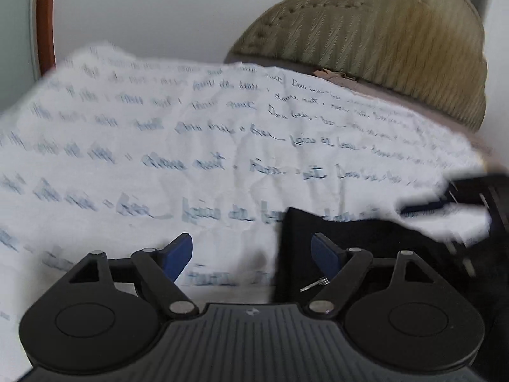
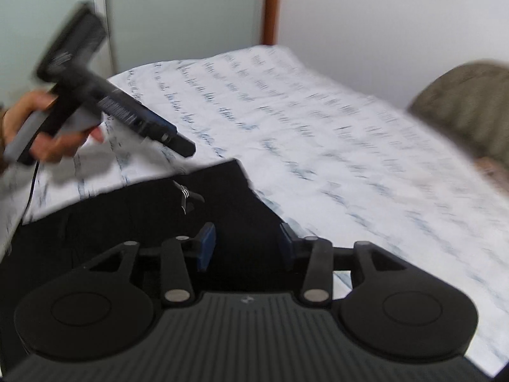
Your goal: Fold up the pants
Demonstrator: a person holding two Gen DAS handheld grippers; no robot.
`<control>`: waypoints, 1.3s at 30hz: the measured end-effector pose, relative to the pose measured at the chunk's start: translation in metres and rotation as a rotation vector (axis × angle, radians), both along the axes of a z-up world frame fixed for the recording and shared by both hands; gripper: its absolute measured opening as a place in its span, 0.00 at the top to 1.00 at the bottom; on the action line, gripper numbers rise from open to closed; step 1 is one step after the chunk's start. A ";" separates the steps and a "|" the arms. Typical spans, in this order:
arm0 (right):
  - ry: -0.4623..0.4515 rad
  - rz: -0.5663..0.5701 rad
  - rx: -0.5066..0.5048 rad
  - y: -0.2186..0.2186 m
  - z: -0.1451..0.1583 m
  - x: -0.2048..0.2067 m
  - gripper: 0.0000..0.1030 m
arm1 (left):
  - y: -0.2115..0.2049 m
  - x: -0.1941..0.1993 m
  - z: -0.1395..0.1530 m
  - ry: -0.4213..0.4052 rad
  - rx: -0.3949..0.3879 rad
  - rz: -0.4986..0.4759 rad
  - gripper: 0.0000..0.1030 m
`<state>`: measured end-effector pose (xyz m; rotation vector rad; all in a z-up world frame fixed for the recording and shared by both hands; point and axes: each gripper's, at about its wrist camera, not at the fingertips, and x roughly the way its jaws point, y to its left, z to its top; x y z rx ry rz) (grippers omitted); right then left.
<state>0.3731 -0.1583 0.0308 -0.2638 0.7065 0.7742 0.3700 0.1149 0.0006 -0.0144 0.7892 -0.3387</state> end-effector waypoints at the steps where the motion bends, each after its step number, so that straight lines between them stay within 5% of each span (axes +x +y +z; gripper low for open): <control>1: 0.026 0.012 0.018 0.008 -0.004 0.015 0.61 | 0.000 -0.004 0.001 -0.024 0.031 -0.009 0.21; 4: 0.157 0.032 0.049 0.024 -0.022 0.053 0.55 | 0.003 -0.014 0.001 -0.058 0.068 -0.059 0.21; 6: 0.279 0.020 0.038 0.032 -0.044 0.072 0.21 | 0.004 -0.018 0.001 -0.078 0.065 -0.102 0.21; 7: 0.311 0.013 0.047 0.033 -0.053 0.075 0.20 | 0.002 -0.020 0.000 -0.088 0.064 -0.138 0.21; 8: 0.295 0.018 0.069 0.034 -0.055 0.075 0.22 | 0.002 -0.021 -0.002 -0.096 0.062 -0.177 0.21; 9: 0.278 0.057 0.097 0.033 -0.053 0.071 0.55 | 0.001 -0.022 -0.003 -0.109 0.056 -0.214 0.21; 10: 0.259 0.070 0.112 0.035 -0.050 0.066 0.71 | 0.001 -0.025 -0.004 -0.132 0.050 -0.249 0.21; 12: 0.156 0.098 0.053 0.039 -0.041 0.046 0.84 | 0.000 -0.027 -0.006 -0.176 0.036 -0.319 0.21; 18: -0.218 0.276 -0.024 0.039 0.003 -0.035 0.87 | -0.005 -0.024 -0.004 -0.254 0.010 -0.430 0.14; 26: -0.381 0.416 -0.144 0.036 0.032 -0.086 0.88 | -0.026 -0.045 0.005 -0.377 0.022 -0.642 0.14; 28: -0.395 0.416 -0.135 0.038 0.038 -0.088 0.88 | -0.036 -0.049 0.008 -0.379 0.039 -0.682 0.24; 30: -0.409 0.406 -0.133 0.044 0.042 -0.086 0.88 | -0.047 -0.050 0.008 -0.344 0.089 -0.717 0.70; 33: -0.416 0.405 -0.150 0.041 0.041 -0.089 0.89 | -0.053 -0.046 0.007 -0.284 0.117 -0.681 0.86; 35: -0.429 0.379 -0.169 0.038 0.040 -0.093 0.88 | -0.051 -0.043 0.008 -0.269 0.083 -0.643 0.86; 37: -0.468 0.321 -0.166 0.025 0.045 -0.099 0.80 | -0.048 -0.044 0.009 -0.271 0.065 -0.600 0.87; 39: -0.480 0.221 -0.119 -0.005 0.056 -0.104 0.52 | -0.047 -0.047 0.010 -0.273 0.051 -0.585 0.87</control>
